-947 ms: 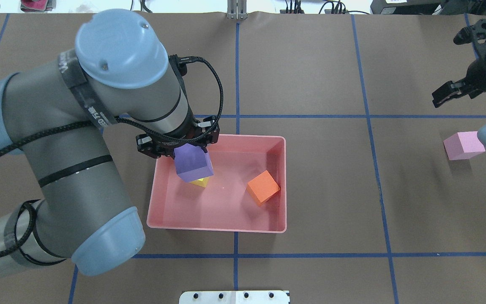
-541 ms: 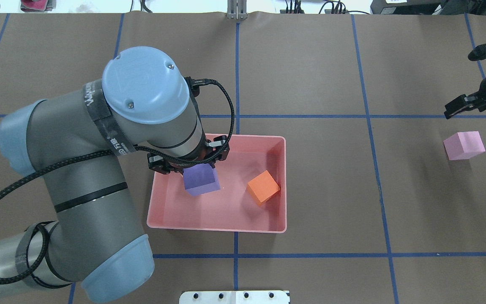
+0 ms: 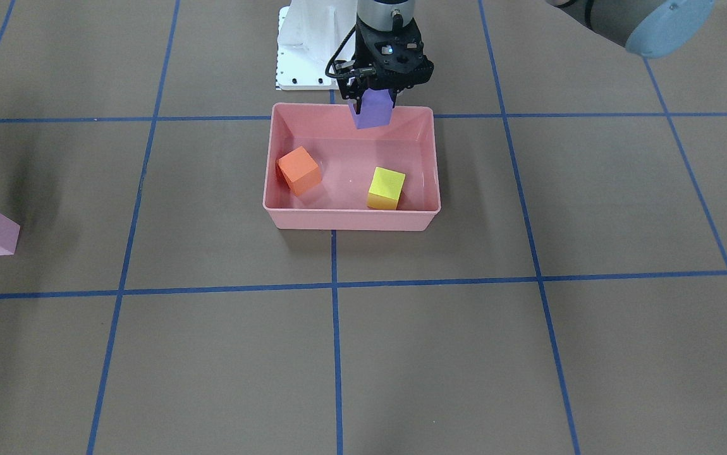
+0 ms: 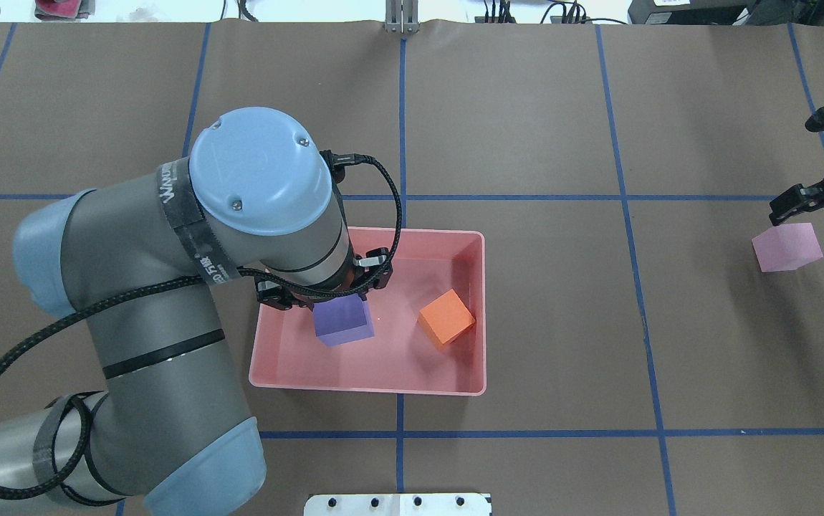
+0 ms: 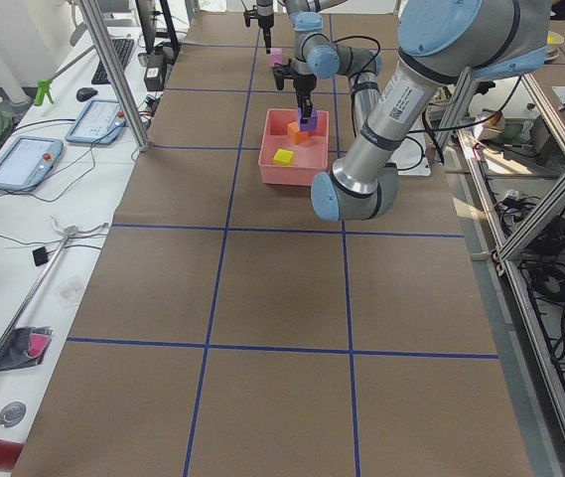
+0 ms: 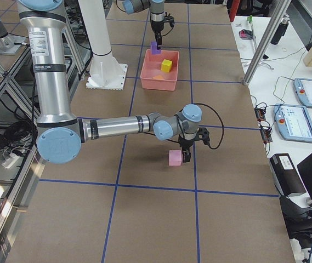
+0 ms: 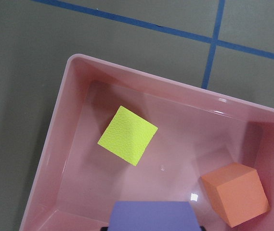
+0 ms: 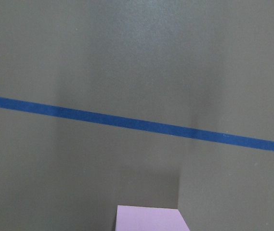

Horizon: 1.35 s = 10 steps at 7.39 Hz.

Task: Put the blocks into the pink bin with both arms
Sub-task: 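Release purple cube with left while right grasps and lifts pink cube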

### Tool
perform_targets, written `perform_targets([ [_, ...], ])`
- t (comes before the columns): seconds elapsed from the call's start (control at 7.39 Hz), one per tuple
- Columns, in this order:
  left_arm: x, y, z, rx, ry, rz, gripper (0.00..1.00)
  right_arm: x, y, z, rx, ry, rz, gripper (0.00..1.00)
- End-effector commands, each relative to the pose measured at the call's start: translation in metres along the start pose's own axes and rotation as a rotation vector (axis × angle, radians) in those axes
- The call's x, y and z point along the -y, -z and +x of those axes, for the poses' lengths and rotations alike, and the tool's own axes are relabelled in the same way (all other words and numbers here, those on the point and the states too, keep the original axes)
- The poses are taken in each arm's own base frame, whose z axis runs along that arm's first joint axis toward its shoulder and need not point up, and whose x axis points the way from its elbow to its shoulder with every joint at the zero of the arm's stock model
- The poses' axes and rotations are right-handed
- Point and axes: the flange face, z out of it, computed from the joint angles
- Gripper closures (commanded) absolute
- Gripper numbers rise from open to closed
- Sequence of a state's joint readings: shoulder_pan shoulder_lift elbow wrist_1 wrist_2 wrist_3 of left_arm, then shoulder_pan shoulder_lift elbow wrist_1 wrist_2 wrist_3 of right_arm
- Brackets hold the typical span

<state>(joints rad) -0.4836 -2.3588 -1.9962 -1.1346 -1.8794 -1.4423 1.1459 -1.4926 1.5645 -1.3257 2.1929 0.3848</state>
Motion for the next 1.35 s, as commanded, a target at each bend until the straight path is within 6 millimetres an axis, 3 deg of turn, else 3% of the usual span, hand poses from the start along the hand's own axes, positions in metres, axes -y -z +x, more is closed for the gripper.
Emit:
perform_targets([
  [0.0,-0.004,-0.004,0.001,0.007,-0.005,-0.001,1.0,0.001,-0.001,-0.002,0.002,-0.007,-0.003,0.0],
  [0.54,-0.003,-0.006,0.0,0.01,-0.012,0.0,1.0,-0.007,-0.022,-0.018,0.001,0.016,-0.045,0.0],
  [0.95,-0.004,-0.008,0.001,0.012,-0.015,-0.003,1.0,-0.011,-0.038,-0.008,-0.009,0.002,-0.075,0.01],
  [1.22,-0.006,-0.008,0.002,0.013,-0.017,-0.005,1.0,-0.008,-0.036,-0.012,-0.006,0.005,-0.073,1.0],
])
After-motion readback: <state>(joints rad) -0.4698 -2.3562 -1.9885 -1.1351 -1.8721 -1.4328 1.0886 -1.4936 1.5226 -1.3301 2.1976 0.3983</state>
